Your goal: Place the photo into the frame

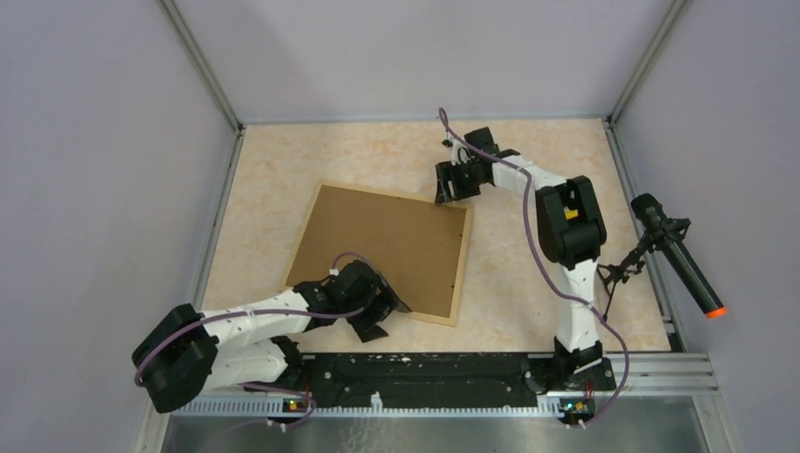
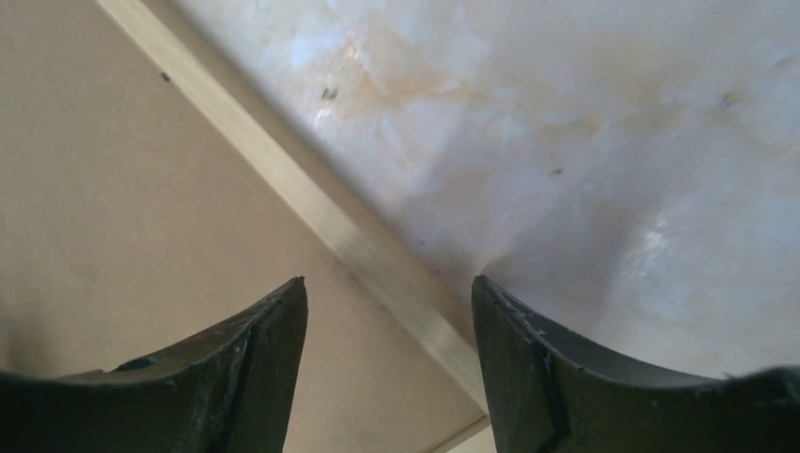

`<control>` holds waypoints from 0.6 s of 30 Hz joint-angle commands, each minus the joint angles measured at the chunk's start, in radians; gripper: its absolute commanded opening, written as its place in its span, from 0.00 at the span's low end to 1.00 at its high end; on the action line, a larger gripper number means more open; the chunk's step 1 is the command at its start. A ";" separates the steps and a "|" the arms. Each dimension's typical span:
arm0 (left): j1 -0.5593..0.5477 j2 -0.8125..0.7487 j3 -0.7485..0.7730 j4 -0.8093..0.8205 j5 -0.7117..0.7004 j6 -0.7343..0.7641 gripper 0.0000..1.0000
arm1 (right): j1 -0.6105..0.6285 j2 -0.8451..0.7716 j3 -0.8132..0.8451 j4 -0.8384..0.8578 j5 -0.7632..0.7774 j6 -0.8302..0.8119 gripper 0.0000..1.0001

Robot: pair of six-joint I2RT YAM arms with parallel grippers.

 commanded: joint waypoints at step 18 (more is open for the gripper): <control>0.391 0.711 0.544 0.048 -0.012 0.675 0.91 | 0.126 -0.546 -0.851 0.324 -0.136 0.414 0.54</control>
